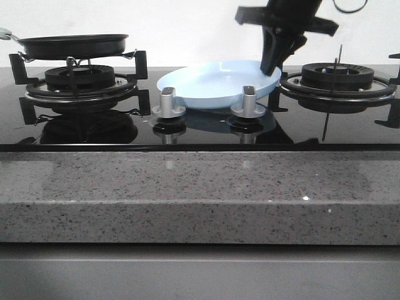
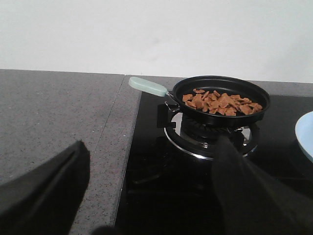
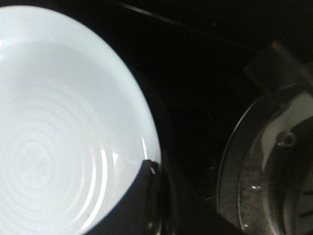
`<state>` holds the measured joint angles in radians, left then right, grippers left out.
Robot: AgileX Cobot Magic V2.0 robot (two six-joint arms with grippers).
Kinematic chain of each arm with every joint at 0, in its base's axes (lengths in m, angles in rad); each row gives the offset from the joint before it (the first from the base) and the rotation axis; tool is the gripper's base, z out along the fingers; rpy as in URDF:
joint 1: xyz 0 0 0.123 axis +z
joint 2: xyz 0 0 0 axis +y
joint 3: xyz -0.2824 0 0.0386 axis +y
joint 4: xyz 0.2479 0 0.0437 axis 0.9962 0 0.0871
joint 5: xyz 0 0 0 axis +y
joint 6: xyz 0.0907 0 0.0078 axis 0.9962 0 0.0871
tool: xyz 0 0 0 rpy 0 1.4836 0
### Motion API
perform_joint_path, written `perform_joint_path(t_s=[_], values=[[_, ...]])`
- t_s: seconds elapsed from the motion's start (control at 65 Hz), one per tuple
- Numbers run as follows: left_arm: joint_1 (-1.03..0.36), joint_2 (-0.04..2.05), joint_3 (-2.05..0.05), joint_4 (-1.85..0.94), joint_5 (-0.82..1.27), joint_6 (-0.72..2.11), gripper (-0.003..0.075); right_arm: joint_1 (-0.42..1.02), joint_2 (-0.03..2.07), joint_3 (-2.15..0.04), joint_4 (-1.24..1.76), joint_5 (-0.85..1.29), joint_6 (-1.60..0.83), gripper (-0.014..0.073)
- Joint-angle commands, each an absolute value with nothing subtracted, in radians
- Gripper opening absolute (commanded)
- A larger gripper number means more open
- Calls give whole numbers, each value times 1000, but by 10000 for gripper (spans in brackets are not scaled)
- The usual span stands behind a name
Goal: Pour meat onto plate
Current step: 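Lift the plate with the right gripper and tilt it toward the pan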
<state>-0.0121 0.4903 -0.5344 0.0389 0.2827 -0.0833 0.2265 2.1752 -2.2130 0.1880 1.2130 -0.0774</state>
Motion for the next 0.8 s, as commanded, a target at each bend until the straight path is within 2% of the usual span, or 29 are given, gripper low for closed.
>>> perform_joint_path(t_s=[0.0,0.446,0.6,0.785], values=[[-12,500,-571,31,203,-92,510,229,2111,-2301,186,1285,-96,-69],[-12,500,-571,31,203,-92,510,230,1986,-2310,239,1341,-62,-69],[-12,500,-571,31,203,-92,510,249,1899,-2185,315,1325,-64,-69],[-12,500,-571,31,203,-92,510,302,1777,-1942,314,1161,-78,-69]])
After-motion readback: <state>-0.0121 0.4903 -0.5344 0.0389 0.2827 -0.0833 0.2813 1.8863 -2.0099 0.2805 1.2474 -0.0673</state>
